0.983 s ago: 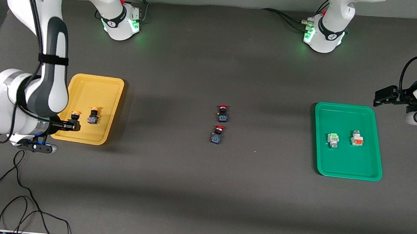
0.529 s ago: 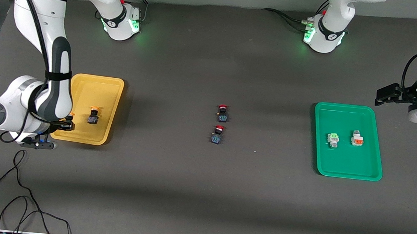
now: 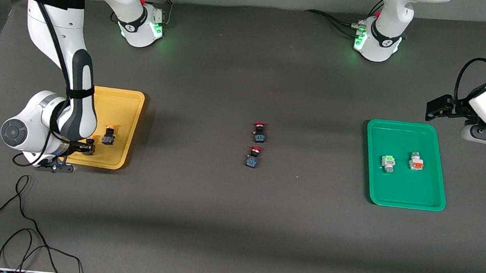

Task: Place green and yellow buttons in trays

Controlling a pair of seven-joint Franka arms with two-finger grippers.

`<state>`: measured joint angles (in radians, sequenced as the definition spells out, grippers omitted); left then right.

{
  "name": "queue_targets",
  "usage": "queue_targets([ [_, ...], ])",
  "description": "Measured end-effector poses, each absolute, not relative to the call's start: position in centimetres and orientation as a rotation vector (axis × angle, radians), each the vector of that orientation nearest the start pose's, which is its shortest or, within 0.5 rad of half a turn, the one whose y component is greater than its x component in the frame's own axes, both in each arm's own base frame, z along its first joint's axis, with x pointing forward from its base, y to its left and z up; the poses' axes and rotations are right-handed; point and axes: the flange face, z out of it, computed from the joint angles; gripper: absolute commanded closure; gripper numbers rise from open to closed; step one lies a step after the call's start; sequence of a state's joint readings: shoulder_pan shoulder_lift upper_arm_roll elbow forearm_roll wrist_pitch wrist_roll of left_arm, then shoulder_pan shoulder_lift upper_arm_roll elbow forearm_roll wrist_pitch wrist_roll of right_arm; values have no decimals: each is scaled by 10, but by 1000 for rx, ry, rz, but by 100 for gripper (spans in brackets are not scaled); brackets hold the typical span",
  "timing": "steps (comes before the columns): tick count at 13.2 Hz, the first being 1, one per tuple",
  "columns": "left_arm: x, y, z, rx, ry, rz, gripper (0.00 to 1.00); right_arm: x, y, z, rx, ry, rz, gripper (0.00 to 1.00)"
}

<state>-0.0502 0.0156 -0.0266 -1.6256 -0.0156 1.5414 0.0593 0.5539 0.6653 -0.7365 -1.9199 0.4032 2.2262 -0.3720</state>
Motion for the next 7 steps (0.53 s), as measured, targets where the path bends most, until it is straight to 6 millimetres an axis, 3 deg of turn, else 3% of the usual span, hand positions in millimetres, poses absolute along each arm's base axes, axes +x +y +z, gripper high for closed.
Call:
queue_targets([
  [4, 552, -39, 588, -3146, 200, 159, 0, 603, -78, 222, -3204, 18, 257, 0],
  [7, 552, -38, 587, -3145, 197, 160, 0, 612, -68, 274, -3144, 5, 164, 0],
])
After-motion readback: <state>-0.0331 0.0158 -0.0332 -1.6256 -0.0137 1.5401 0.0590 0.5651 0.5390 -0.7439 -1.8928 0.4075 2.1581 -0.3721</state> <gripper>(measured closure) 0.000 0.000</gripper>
